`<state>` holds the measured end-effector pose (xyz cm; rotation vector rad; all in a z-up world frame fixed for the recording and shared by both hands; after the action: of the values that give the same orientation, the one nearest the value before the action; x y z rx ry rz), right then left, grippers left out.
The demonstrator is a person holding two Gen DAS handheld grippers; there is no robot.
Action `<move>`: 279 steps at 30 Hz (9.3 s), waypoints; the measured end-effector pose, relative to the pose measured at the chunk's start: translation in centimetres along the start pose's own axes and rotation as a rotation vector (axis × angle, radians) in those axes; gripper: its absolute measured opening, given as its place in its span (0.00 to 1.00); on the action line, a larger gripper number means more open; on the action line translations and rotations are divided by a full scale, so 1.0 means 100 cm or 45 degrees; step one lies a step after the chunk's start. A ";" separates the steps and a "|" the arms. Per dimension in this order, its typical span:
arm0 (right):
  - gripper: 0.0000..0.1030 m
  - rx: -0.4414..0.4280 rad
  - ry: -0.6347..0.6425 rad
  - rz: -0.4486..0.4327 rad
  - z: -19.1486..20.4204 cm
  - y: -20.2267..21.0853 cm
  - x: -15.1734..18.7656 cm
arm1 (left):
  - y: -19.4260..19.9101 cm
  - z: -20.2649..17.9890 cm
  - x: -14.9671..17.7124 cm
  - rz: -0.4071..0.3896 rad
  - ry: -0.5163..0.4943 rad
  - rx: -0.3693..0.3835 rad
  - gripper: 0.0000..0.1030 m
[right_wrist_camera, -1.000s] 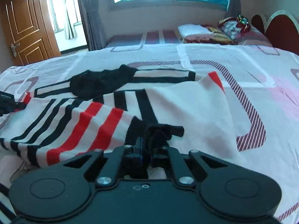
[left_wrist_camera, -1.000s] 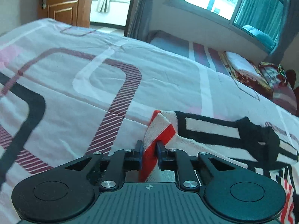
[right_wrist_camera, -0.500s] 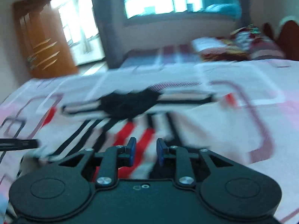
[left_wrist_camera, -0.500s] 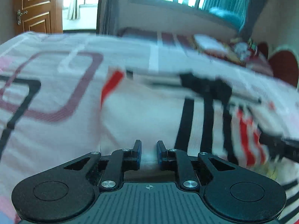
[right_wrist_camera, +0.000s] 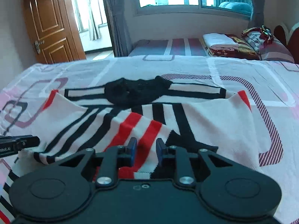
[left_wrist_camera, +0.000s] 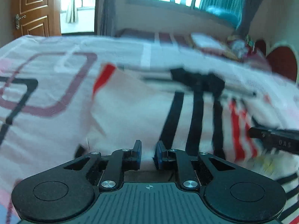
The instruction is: Fold small clothes
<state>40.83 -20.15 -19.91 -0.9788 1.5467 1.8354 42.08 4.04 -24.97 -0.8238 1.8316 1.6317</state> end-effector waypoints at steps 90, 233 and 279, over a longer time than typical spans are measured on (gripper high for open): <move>0.39 0.130 0.115 0.131 0.014 0.162 0.161 | 0.128 -0.024 0.129 0.097 -0.175 -0.087 0.88; 0.42 0.082 -0.074 -0.132 -0.127 -0.037 -0.075 | -0.079 -0.028 -0.108 -0.143 -0.057 -0.099 0.85; 0.46 0.050 0.193 0.069 -0.069 0.026 -0.039 | -0.023 -0.028 -0.051 0.039 -0.073 -0.187 0.86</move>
<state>42.36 -27.22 -15.74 -1.0892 1.7076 1.7960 47.15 1.52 -22.39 -0.8055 1.7094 1.8078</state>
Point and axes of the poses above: each gripper's, at about its wrist camera, not at the fingertips, and y roughly against the way its jaws point, z to its left, x to its underside, the point moved 10 cm from there along -y, roughly the way its jaws point, and after that the axes turned 6 degrees about -z, right-handed, at the moved point
